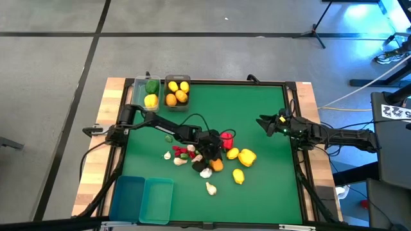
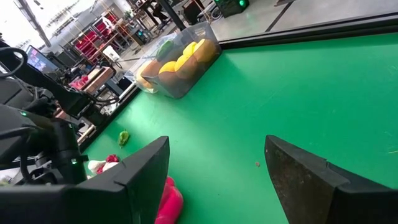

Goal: Sort produce into baskets
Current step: Put the lemon into the black bin

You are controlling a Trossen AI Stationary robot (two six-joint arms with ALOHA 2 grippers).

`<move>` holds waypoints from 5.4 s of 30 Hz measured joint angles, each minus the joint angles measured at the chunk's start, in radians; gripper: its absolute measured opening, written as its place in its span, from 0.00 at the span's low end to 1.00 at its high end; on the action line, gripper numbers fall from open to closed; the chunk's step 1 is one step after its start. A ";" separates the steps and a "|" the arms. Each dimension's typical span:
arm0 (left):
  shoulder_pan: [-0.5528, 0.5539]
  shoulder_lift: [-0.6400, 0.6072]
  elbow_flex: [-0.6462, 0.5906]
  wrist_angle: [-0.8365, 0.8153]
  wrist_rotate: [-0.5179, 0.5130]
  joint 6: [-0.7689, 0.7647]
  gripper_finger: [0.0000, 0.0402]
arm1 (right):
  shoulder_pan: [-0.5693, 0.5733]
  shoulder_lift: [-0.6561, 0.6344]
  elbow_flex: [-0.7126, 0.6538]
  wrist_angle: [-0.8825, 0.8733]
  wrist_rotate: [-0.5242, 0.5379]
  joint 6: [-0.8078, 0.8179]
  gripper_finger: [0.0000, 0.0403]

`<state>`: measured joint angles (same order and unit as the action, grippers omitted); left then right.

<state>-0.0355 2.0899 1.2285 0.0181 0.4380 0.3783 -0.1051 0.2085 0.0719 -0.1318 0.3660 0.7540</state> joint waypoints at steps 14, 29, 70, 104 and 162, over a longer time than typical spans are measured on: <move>0.018 -0.044 0.040 -0.037 -0.089 -0.166 0.64 | 0.000 0.000 0.000 0.000 0.000 0.000 0.65; 0.259 -0.381 0.040 -0.138 -0.271 -0.400 0.63 | 0.000 0.000 0.000 0.001 0.000 -0.002 0.65; 0.737 -0.550 -0.192 -0.324 -0.765 -0.776 0.76 | 0.000 0.001 0.000 0.001 0.046 -0.005 0.65; 0.075 -0.386 -0.159 0.239 -0.583 -0.377 0.79 | 0.000 0.002 0.000 0.002 0.046 -0.001 0.65; -0.168 0.219 0.254 0.113 -0.960 -0.894 0.79 | 0.000 0.006 0.000 -0.008 -0.027 -0.080 0.65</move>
<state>-0.2031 2.3085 1.4822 0.1309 -0.5225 -0.5158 -0.1051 0.2142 0.0715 -0.1402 0.3395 0.6743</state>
